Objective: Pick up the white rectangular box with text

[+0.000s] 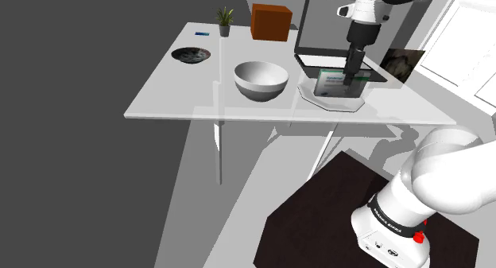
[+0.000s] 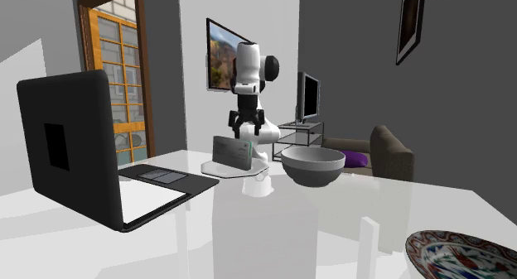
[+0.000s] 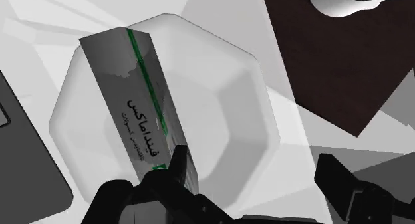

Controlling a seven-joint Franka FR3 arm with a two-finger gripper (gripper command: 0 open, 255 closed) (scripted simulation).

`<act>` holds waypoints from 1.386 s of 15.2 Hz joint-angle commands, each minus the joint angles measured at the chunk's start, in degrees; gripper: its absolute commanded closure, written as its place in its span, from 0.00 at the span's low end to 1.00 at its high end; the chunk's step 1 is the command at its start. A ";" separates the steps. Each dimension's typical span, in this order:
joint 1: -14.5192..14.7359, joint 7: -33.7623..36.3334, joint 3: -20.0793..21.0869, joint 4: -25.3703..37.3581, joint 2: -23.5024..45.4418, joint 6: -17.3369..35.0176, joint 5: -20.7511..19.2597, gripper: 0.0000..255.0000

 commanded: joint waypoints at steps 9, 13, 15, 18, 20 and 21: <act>4.27 -20.43 -8.50 0.25 3.90 10.70 -5.95 0.00; 4.13 -20.28 -8.95 -1.58 4.06 12.70 -6.32 0.00; 4.16 -20.27 -8.94 -1.52 4.12 12.71 -6.30 1.00; 4.16 -20.28 -8.96 -1.51 4.14 12.71 -6.30 1.00; 4.17 -20.28 -8.96 -1.51 4.14 12.72 -6.30 1.00; 4.17 -20.28 -8.96 -1.51 4.15 12.72 -6.30 1.00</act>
